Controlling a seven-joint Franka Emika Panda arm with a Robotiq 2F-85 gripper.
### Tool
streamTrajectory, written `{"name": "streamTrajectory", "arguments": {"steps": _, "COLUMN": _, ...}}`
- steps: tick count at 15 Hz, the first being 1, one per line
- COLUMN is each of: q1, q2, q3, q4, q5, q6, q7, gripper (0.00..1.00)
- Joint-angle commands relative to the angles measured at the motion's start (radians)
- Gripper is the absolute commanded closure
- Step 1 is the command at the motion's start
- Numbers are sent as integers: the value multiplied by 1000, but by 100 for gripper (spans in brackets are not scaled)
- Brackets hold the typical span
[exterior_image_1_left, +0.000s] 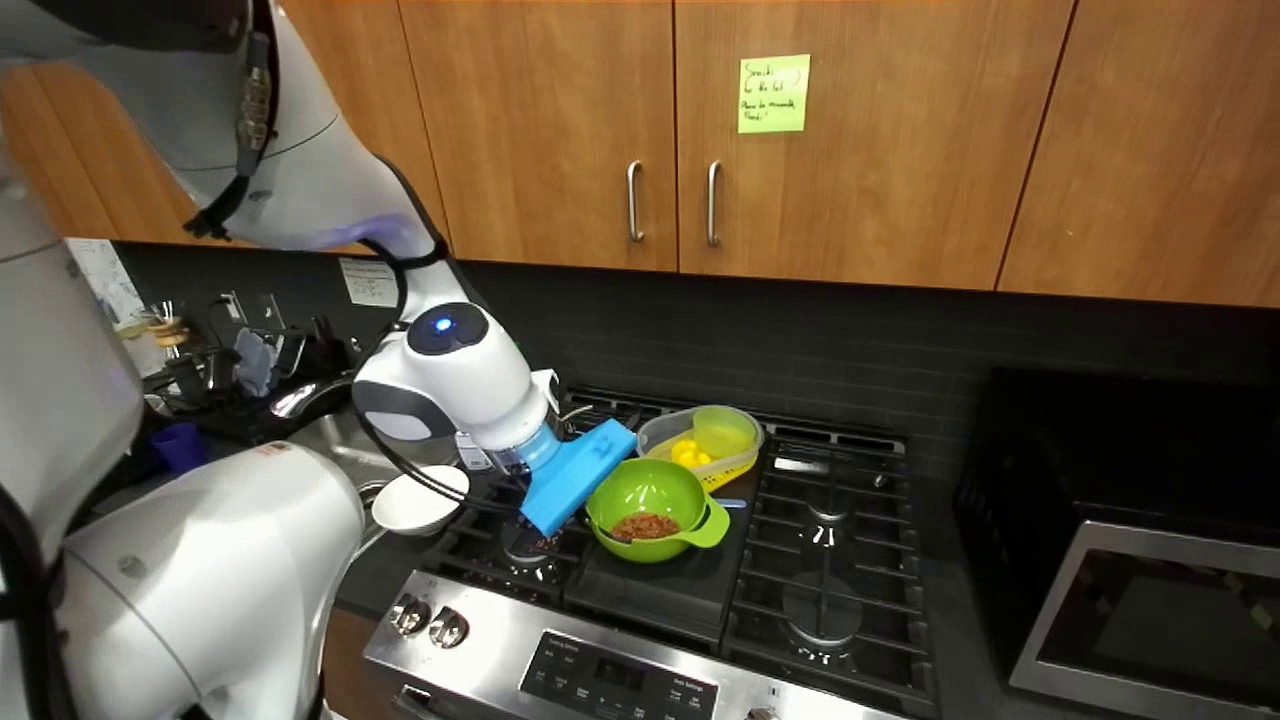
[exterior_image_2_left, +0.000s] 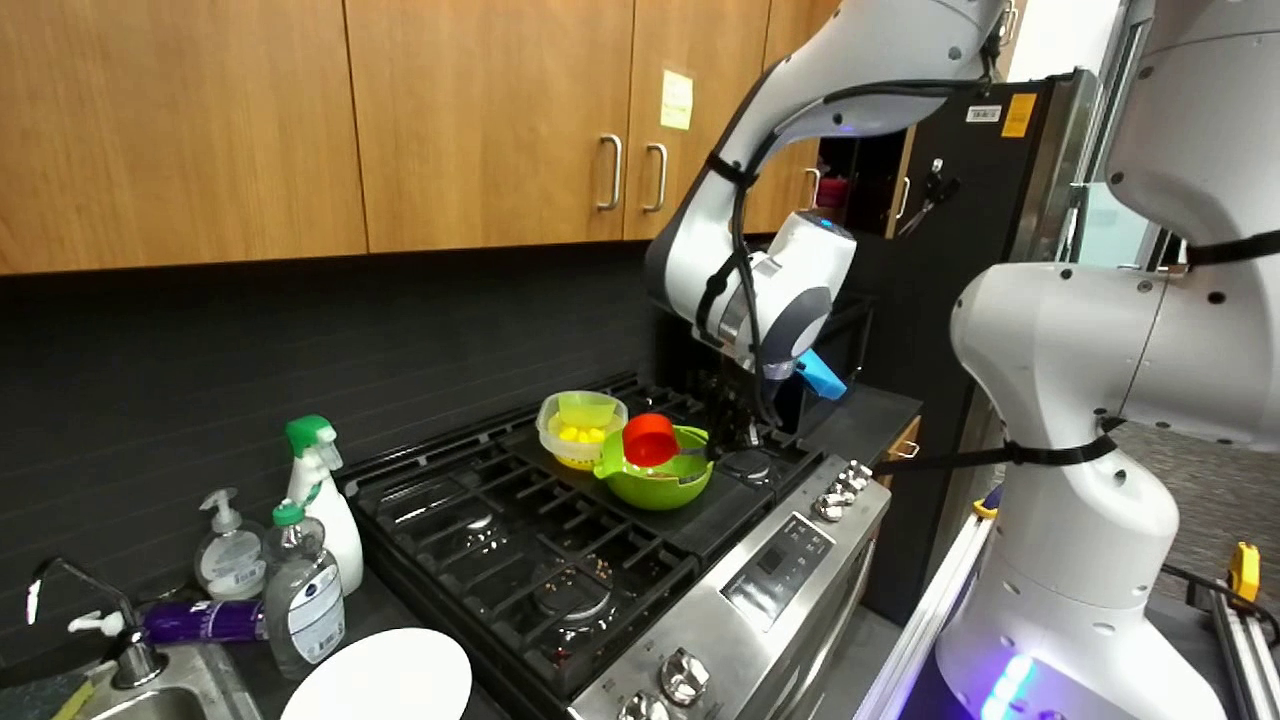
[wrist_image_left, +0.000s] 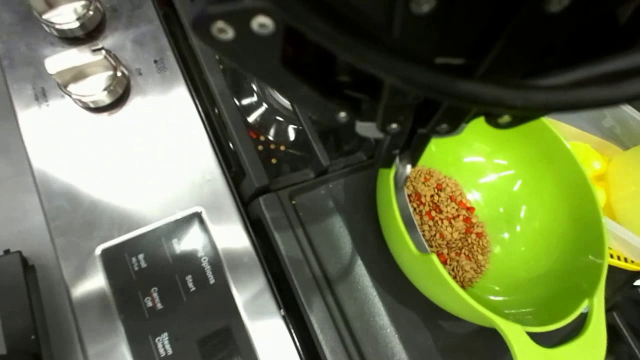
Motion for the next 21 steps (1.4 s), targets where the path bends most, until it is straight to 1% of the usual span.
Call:
{"name": "streamTrajectory", "arguments": {"steps": 1, "q1": 37, "q2": 73, "q3": -40, "q4": 0, "q5": 68, "q6": -199, "q7": -4, "gripper": 99}}
{"name": "streamTrajectory", "arguments": {"steps": 2, "q1": 40, "q2": 62, "q3": -43, "q4": 1, "q5": 85, "q6": -255, "q7": -5, "gripper": 99}}
{"name": "streamTrajectory", "arguments": {"steps": 3, "q1": 25, "q2": 63, "q3": -40, "q4": 0, "q5": 92, "q6": -347, "q7": -6, "gripper": 99}}
{"name": "streamTrajectory", "arguments": {"steps": 4, "q1": 10, "q2": 39, "q3": -23, "q4": -1, "q5": -7, "q6": -403, "q7": 97, "gripper": 99}}
{"name": "streamTrajectory", "arguments": {"steps": 5, "q1": -4, "q2": -19, "q3": -28, "q4": -1, "q5": -81, "q6": -429, "q7": 138, "gripper": 99}}
{"name": "streamTrajectory", "arguments": {"steps": 6, "q1": -14, "q2": -49, "q3": -43, "q4": 2, "q5": -153, "q6": -472, "q7": 178, "gripper": 99}}
{"name": "streamTrajectory", "arguments": {"steps": 9, "q1": -56, "q2": -59, "q3": -84, "q4": 58, "q5": -410, "q6": -659, "q7": 362, "gripper": 99}}
{"name": "streamTrajectory", "arguments": {"steps": 10, "q1": -221, "q2": -37, "q3": 53, "q4": 88, "q5": -469, "q6": -750, "q7": 406, "gripper": 99}}
{"name": "streamTrajectory", "arguments": {"steps": 11, "q1": -268, "q2": -46, "q3": 64, "q4": 121, "q5": -552, "q6": -829, "q7": 463, "gripper": 99}}
{"name": "streamTrajectory", "arguments": {"steps": 13, "q1": -425, "q2": -72, "q3": 138, "q4": 190, "q5": -688, "q6": -994, "q7": 572, "gripper": 99}}
{"name": "streamTrajectory", "arguments": {"steps": 14, "q1": -504, "q2": -77, "q3": 173, "q4": 226, "q5": -735, "q6": -1080, "q7": 632, "gripper": 99}}
{"name": "streamTrajectory", "arguments": {"steps": 15, "q1": -582, "q2": -81, "q3": 223, "q4": 253, "q5": -755, "q6": -1123, "q7": 700, "gripper": 99}}
{"name": "streamTrajectory", "arguments": {"steps": 17, "q1": -740, "q2": -90, "q3": 349, "q4": 289, "q5": -806, "q6": -1120, "q7": 777, "gripper": 99}}
{"name": "streamTrajectory", "arguments": {"steps": 19, "q1": -901, "q2": -105, "q3": 489, "q4": 303, "q5": -914, "q6": -1074, "q7": 852, "gripper": 99}}
{"name": "streamTrajectory", "arguments": {"steps": 21, "q1": -1065, "q2": -130, "q3": 637, "q4": 299, "q5": -1059, "q6": -1019, "q7": 931, "gripper": 99}}
